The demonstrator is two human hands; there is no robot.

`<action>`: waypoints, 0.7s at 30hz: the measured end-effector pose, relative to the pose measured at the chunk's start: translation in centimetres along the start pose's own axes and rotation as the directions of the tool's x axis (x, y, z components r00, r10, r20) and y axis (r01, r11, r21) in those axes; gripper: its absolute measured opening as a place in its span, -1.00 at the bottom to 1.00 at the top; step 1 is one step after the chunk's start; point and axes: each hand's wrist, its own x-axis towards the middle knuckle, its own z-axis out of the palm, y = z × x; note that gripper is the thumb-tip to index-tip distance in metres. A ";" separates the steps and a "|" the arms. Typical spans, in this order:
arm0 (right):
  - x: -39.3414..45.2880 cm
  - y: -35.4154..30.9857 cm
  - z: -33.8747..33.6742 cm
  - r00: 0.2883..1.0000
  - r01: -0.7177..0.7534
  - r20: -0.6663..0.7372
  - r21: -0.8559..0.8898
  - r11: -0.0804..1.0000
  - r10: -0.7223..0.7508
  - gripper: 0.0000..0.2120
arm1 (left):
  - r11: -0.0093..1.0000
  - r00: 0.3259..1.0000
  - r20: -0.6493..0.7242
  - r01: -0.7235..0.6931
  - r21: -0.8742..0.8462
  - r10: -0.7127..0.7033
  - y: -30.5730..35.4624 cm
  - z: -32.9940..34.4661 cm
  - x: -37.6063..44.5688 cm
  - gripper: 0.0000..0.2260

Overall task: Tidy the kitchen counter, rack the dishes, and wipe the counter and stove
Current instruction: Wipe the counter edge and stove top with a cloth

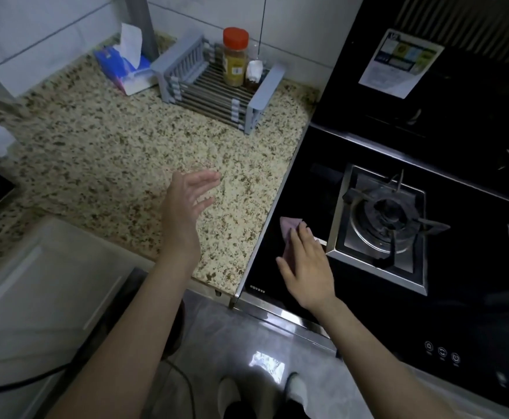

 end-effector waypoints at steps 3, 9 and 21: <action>0.6 0.6 0.8 1.000 -0.014 0.010 0.000 1.000 0.014 -0.31 | 0.999 0.999 0.031 0.034 -0.002 -0.034 -0.9 -0.2 0.6 -0.61; -0.9 1.0 0.0 0.909 -0.225 -0.340 0.090 0.970 0.242 -0.44 | 0.996 0.997 0.046 0.054 0.066 -0.058 -2.7 0.7 0.3 -0.76; 0.3 2.8 -6.1 0.955 -0.189 -0.062 0.625 0.757 0.290 -0.85 | 0.802 0.927 0.316 -0.030 0.597 -0.201 -4.6 6.0 -0.3 -0.83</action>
